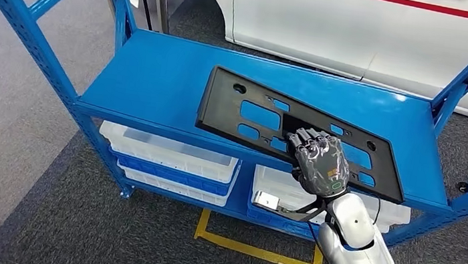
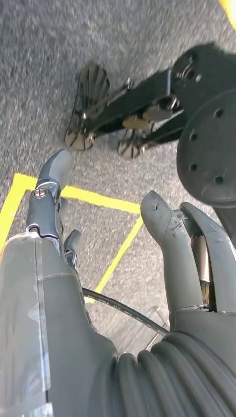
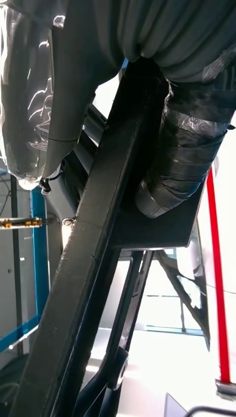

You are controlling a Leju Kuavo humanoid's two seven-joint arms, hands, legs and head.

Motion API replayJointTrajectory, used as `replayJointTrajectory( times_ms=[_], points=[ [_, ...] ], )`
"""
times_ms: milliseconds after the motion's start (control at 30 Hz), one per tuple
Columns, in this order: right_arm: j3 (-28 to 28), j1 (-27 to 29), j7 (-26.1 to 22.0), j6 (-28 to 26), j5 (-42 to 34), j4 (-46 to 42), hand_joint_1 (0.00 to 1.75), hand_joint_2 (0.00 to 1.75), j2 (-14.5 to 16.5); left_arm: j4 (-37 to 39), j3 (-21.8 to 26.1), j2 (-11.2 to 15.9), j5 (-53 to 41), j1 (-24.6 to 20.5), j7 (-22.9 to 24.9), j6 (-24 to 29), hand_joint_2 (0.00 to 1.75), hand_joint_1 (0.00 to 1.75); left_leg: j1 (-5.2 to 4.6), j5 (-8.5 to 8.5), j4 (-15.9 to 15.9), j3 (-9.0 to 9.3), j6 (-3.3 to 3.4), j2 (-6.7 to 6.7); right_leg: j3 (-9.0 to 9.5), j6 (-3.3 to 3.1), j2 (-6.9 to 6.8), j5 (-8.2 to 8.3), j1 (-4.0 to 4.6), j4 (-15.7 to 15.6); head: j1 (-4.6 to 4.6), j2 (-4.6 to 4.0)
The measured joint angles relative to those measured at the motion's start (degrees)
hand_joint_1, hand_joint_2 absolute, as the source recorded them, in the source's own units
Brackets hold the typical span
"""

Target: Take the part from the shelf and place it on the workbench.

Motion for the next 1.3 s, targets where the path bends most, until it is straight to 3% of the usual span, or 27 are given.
replayJointTrajectory(
  times_ms=[33, 67, 133, 200, 233, 300, 333, 400, 467, 500, 567, 633, 700, 733, 800, 833, 867, 967, 1000, 1033, 1067, 1100, 1133, 1200, 1233, 1300],
  points=[
    [0.14, 0.01, -0.13, -0.02, -0.08, 0.02, 1.75, 1.75, -0.09, 0.0, -0.01, 0.04, -0.16, 0.0, -0.01, -0.09, 1.75, 0.0, 0.01, 0.36, 0.45, -0.98, -0.07, 0.01, 0.62, 0.11, -0.01, 0.51, -0.06, 0.86, 0.0, 0.0],
    [0.28, 0.0, -0.25, -0.04, -0.21, 0.03, 1.75, 1.75, -0.16, 0.0, -0.02, 0.08, -0.34, -0.01, -0.02, -0.19, 1.75, 0.0, 0.04, 0.65, 1.0, -1.94, -0.18, 0.01, 2.16, 0.18, -0.01, 1.95, -0.16, -0.27, 0.01, -0.01],
    [0.54, -0.18, -0.56, -0.09, -0.62, 0.03, 1.75, 1.75, -0.23, 0.0, -0.03, 0.16, -0.63, -0.02, -0.04, -0.34, 1.75, 0.0, -0.02, 1.09, 2.26, -3.67, -0.58, -0.02, 7.17, 0.13, -0.01, 3.98, -0.28, -6.83, 0.01, -0.01],
    [0.75, -0.36, -1.01, -0.15, -1.21, -0.03, 1.75, 1.75, -0.24, 0.0, -0.04, 0.31, -0.86, -0.05, -0.05, -0.51, 1.75, 0.0, -0.16, 1.62, 3.1, -4.62, -1.18, -0.08, 10.41, -0.46, 0.07, 3.71, -0.09, -12.06, -0.04, -0.01],
    [0.85, -0.43, -1.22, -0.19, -1.51, -0.04, 1.75, 1.75, -0.24, 0.0, -0.04, 0.42, -0.92, -0.07, -0.06, -0.61, 1.75, 0.0, -0.23, 2.01, 3.2, -4.86, -1.54, -0.11, 10.7, -0.85, 0.11, 3.35, 0.1, -12.92, -0.07, -0.01],
    [1.01, -0.49, -1.57, -0.29, -2.04, -0.05, 1.75, 1.75, -0.26, 0.01, -0.05, 0.68, -1.14, -0.01, -0.06, -0.76, 1.75, 0.0, -0.07, 2.45, 3.27, -5.14, -2.27, -0.23, 10.0, -1.86, 0.01, 4.18, 0.15, -13.15, -0.05, -0.01],
    [1.07, -0.51, -1.7, -0.32, -2.27, -0.04, 1.75, 1.75, -0.28, 0.01, -0.05, 0.8, -1.24, 0.05, -0.06, -0.79, 1.75, 0.0, 0.05, 1.57, 3.83, -5.54, -2.61, -0.28, 9.54, -2.44, -0.1, 4.74, 0.12, -13.23, -0.06, -0.01],
    [1.14, -0.54, -1.92, -0.34, -2.68, -0.05, 1.75, 1.75, -0.33, 0.02, -0.07, 0.96, -1.45, 0.14, -0.06, -0.84, 1.75, 0.0, 0.27, -3.21, 7.68, -6.82, -3.13, -0.31, 8.25, -3.43, -0.31, 6.07, 0.02, -13.46, -0.08, -0.01],
    [1.2, -0.51, -2.04, -0.34, -2.92, -0.06, 1.75, 1.75, -0.33, 0.02, -0.08, 1.01, -1.66, 0.07, -0.09, -0.86, 1.75, 0.0, 0.28, -8.38, 14.41, -8.19, -3.47, -0.31, 6.5, -3.75, -0.31, 7.4, 0.14, -13.36, -0.09, 0.0],
    [1.22, -0.49, -2.09, -0.34, -2.98, -0.05, 1.75, 1.75, -0.33, 0.02, -0.08, 1.04, -1.79, 0.01, -0.11, -0.87, 1.75, 0.0, 0.28, -9.33, 17.17, -8.38, -3.56, -0.31, 5.6, -3.75, -0.31, 8.03, 0.22, -13.27, -0.08, 0.0],
    [1.26, -0.47, -2.24, -0.32, -3.11, -0.06, 1.75, 1.75, -0.33, 0.02, -0.08, 1.13, -1.99, -0.03, -0.21, -0.94, 1.75, 0.0, 0.25, -7.06, 17.96, -6.37, -3.37, -0.31, 3.69, -3.68, -0.31, 9.32, 0.41, -13.03, -0.08, -0.01],
    [1.28, -0.46, -2.42, -0.25, -3.28, -0.12, 1.75, 1.75, -0.32, 0.02, -0.08, 1.41, -2.2, -0.07, -0.34, -1.07, 1.75, 0.0, 0.04, -4.52, 11.77, -0.74, -2.58, -0.37, 2.21, -3.46, -0.3, 10.55, 0.6, -12.88, -0.08, -0.01],
    [1.3, -0.48, -2.59, -0.15, -3.61, -0.32, 1.75, 1.75, -0.32, 0.02, -0.08, 1.8, -2.62, -0.14, -0.51, -1.28, 1.75, 0.0, -0.4, -5.41, 3.34, 5.13, -1.8, -0.43, 1.58, -2.96, -0.37, 11.7, 0.67, -12.94, -0.06, -0.01],
    [1.32, -0.5, -2.71, -0.1, -3.77, -0.43, 1.75, 1.75, -0.32, 0.02, -0.08, 1.99, -2.89, -0.14, -0.6, -1.43, 1.75, 0.0, -0.63, -6.05, 0.73, 6.66, -1.54, -0.45, 1.48, -2.64, -0.45, 12.31, 0.61, -13.13, -0.05, -0.01],
    [1.48, -0.51, -3.02, 0.01, -4.07, -0.52, 1.75, 1.75, -0.32, 0.03, -0.1, 2.31, -3.57, -0.02, -0.87, -1.73, 1.75, 0.0, -0.72, -5.38, -0.88, 6.57, -1.13, -0.38, 1.26, -1.93, -0.53, 13.44, 0.47, -13.66, -0.04, -0.01],
    [1.61, -0.5, -3.24, 0.09, -4.17, -0.52, 1.75, 1.75, -0.31, 0.03, -0.17, 2.51, -4.1, 0.02, -1.08, -1.97, 1.75, 0.0, -0.63, -4.55, -1.15, 6.09, -0.81, -0.26, 0.95, -1.6, -0.43, 12.79, 0.44, -13.45, -0.03, -0.01],
    [1.8, -0.49, -3.46, 0.2, -4.27, -0.52, 1.75, 1.75, -0.31, 0.04, -0.29, 2.75, -4.7, 0.04, -1.3, -2.27, 1.75, 0.0, -0.47, -3.67, -1.37, 5.44, -0.44, -0.11, 0.49, -1.33, -0.31, 10.97, 0.44, -12.39, -0.01, -0.01],
    [2.54, -0.51, -4.13, 0.69, -4.65, -0.53, 1.75, 1.75, -0.17, 0.04, -0.99, 3.7, -6.89, -0.01, -2.07, -3.54, 1.75, 0.0, -0.38, -1.5, -1.02, 2.66, 0.22, 0.16, -1.27, -0.79, -0.13, 2.44, 0.31, -3.49, 0.02, -0.01],
    [2.88, -0.51, -4.27, 0.88, -4.78, -0.52, 1.75, 1.75, -0.04, 0.04, -1.22, 4.11, -7.61, -0.02, -2.31, -3.89, 1.75, 0.0, -0.39, -0.85, -0.69, 1.53, 0.2, 0.17, -1.48, -0.62, -0.13, 1.49, 0.24, -0.3, 0.02, -0.01],
    [3.25, -0.52, -4.37, 1.03, -4.89, -0.52, 1.75, 1.75, 0.13, 0.04, -1.42, 4.48, -8.27, -0.04, -2.51, -4.17, 1.75, 0.0, -0.38, -0.26, -0.28, 0.34, 0.14, 0.18, -1.16, -0.48, -0.13, 2.01, 0.14, 1.73, 0.01, -0.02],
    [3.6, -0.53, -4.42, 1.11, -4.95, -0.51, 1.75, 1.75, 0.31, 0.04, -1.58, 4.81, -8.85, -0.06, -2.71, -4.35, 1.75, 0.0, -0.35, 0.25, 0.22, -0.86, 0.03, 0.18, -0.1, -0.39, -0.13, 3.58, 0.02, 2.07, 0.01, -0.02],
    [3.9, -0.57, -4.44, 1.15, -5.0, -0.51, 1.75, 1.75, 0.53, 0.04, -1.73, 5.11, -9.31, -0.08, -2.88, -4.46, 1.75, 0.0, -0.31, 0.67, 0.83, -2.03, -0.13, 0.17, 1.93, -0.37, -0.14, 5.27, -0.09, 0.41, 0.01, -0.01],
    [4.16, -0.71, -4.46, 1.17, -5.05, -0.52, 1.75, 1.75, 0.76, 0.04, -1.9, 5.36, -9.65, -0.09, -3.02, -4.54, 1.75, 0.0, -0.3, 1.0, 1.5, -3.11, -0.35, 0.15, 4.63, -0.44, -0.15, 5.79, -0.16, -2.82, 0.01, -0.01],
    [4.54, -1.05, -4.47, 1.23, -5.15, -0.57, 1.75, 1.75, 1.2, 0.04, -2.25, 5.77, -10.03, -0.13, -3.17, -4.64, 1.75, 0.0, -0.37, 1.62, 2.68, -4.63, -0.96, 0.08, 9.66, -0.84, -0.1, 4.24, 0.03, -10.15, -0.02, -0.01],
    [4.69, -1.22, -4.47, 1.26, -5.19, -0.6, 1.75, 1.75, 1.37, 0.04, -2.4, 5.96, -10.13, -0.13, -3.17, -4.71, 1.75, 0.0, -0.43, 2.04, 2.92, -5.03, -1.34, 0.06, 10.87, -1.18, -0.06, 3.16, 0.22, -12.36, -0.03, -0.01],
    [4.92, -1.37, -4.48, 1.29, -5.22, -0.63, 1.75, 1.75, 1.6, 0.07, -2.62, 6.28, -10.25, -0.07, -3.17, -4.81, 1.75, 0.0, -0.33, 2.87, 2.93, -5.46, -2.12, 0.01, 10.78, -2.07, -0.1, 3.32, 0.36, -13.53, -0.03, 0.0]
  ],
)
